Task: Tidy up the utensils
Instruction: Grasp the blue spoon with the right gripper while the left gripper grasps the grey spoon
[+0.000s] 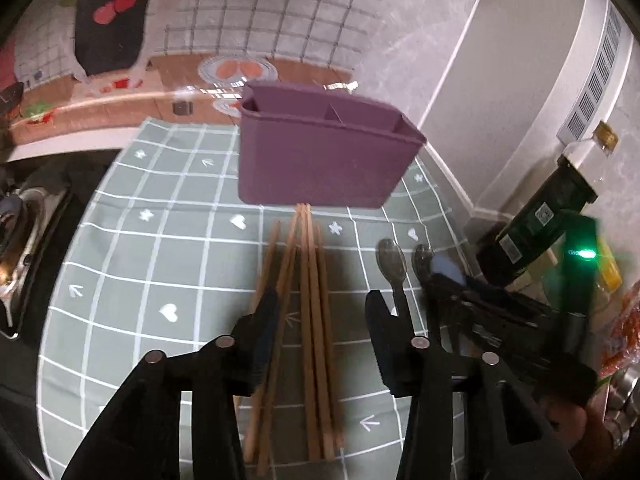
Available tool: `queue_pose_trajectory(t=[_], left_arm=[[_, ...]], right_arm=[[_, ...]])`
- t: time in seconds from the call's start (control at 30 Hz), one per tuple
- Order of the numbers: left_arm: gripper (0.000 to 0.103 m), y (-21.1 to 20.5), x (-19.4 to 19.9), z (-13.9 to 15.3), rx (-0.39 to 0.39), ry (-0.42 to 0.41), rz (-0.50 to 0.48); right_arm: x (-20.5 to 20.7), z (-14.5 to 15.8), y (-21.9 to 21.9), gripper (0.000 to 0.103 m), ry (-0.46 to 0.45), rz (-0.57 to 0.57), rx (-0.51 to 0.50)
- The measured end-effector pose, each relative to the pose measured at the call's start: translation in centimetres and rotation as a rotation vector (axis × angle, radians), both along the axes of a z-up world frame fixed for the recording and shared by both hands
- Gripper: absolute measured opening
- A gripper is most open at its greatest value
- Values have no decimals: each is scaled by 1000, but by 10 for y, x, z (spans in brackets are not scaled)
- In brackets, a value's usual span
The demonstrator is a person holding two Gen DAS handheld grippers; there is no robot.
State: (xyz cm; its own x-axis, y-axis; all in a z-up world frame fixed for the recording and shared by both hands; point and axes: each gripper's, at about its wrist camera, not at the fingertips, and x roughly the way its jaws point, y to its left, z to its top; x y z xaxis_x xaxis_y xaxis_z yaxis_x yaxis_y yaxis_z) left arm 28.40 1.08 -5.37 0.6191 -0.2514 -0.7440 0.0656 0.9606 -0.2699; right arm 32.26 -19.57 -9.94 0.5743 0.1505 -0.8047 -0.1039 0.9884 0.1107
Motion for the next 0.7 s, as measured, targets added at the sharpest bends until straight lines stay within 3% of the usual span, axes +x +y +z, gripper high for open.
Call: queue_pose_trajectory(t=[0.17, 0.33, 0.6, 0.7], left_arm=[[48, -20, 17, -20, -43, 87, -99], [48, -38, 38, -41, -30, 133, -143], [47, -64, 62, -51, 50, 121, -138], [47, -76, 67, -56, 136, 130, -133]], right_arm=[[-28, 21, -15, 32, -51, -38, 28], [-57, 36, -27, 32, -97, -56, 40], [-80, 42, -45, 32, -118, -82, 55], [-84, 38, -48, 32, -112, -83, 62]])
